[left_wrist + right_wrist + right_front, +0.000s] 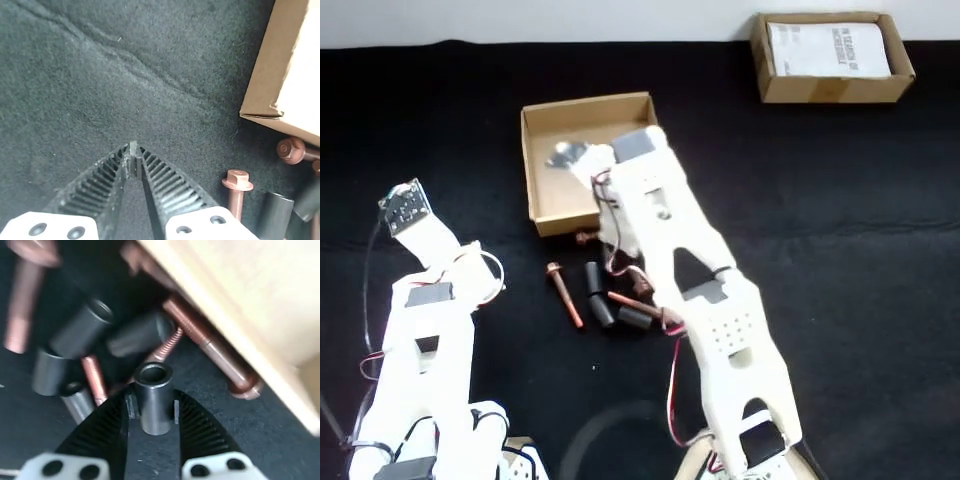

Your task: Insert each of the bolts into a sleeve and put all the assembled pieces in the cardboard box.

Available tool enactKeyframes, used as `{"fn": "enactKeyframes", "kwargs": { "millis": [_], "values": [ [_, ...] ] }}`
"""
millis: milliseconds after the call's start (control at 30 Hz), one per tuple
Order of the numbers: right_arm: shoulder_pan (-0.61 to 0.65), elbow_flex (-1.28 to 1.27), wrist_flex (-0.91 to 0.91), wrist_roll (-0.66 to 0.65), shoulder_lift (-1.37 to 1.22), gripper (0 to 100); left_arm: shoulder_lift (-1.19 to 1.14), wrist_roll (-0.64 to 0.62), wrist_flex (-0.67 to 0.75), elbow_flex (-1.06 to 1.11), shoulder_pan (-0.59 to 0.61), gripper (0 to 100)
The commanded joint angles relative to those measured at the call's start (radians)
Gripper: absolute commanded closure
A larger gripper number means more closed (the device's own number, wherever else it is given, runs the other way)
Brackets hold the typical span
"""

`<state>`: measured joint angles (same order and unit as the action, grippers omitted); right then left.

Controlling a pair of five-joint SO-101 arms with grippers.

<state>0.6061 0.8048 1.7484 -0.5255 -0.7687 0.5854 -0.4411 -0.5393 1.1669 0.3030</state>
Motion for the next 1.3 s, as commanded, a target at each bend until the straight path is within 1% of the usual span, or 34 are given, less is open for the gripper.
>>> {"fn": "enactKeyframes", "kwargs": {
  "millis": [0, 100, 167, 233, 333, 500, 567, 667, 733, 800, 867, 1000, 1100, 1200, 1267],
  "values": [
    [0.079, 0.054, 0.015, 0.097, 0.174, 99.0, 0.001, 0.002, 0.012, -0.002, 0.005, 99],
    [0.131, 0.054, 0.016, 0.178, 0.268, 99.0, 0.001, 0.000, 0.011, -0.001, 0.005, 99],
    [0.142, 0.045, 0.018, 0.221, 0.357, 99.0, 0.001, 0.000, 0.006, 0.002, -0.001, 99],
    [0.139, -0.012, 0.018, 0.232, 0.481, 99.1, 0.007, -0.003, 0.006, 0.019, -0.022, 99],
    [0.116, -0.166, 0.018, 0.230, 0.713, 99.1, 0.008, -0.002, 0.011, 0.054, -0.058, 99],
    [0.033, -0.535, 0.016, 0.229, 1.106, 99.1, 0.008, 0.002, -0.012, 0.082, -0.061, 99],
    [-0.022, -0.693, 0.016, 0.229, 1.248, 99.1, 0.008, 0.011, -0.114, 0.024, -0.062, 99],
    [-0.128, -0.905, 0.015, 0.229, 1.443, 99.1, 0.008, 0.087, -0.379, -0.151, -0.067, 99],
    [-0.189, -1.027, 0.013, 0.221, 1.558, 99.1, 0.001, 0.112, -0.531, -0.280, -0.088, 99],
    [-0.232, -1.138, 0.013, 0.189, 1.666, 99.1, 0.001, 0.109, -0.618, -0.371, -0.124, 99],
    [-0.259, -1.233, 0.012, 0.173, 1.765, 99.1, 0.001, 0.106, -0.664, -0.415, -0.177, 99],
    [-0.286, -1.391, -0.015, 0.172, 1.928, 99.1, -0.001, 0.086, -0.672, -0.423, -0.312, 99],
    [-0.297, -1.489, -0.025, 0.150, 2.009, 99.1, -0.004, -0.012, -0.644, -0.424, -0.383, 99],
    [-0.302, -1.535, -0.024, 0.114, 2.071, 99.1, -0.071, -0.064, -0.575, -0.426, -0.414, 99],
    [-0.337, -1.547, -0.024, 0.084, 2.095, 99.1, -0.159, -0.089, -0.526, -0.426, -0.415, 99]
  ]
}}
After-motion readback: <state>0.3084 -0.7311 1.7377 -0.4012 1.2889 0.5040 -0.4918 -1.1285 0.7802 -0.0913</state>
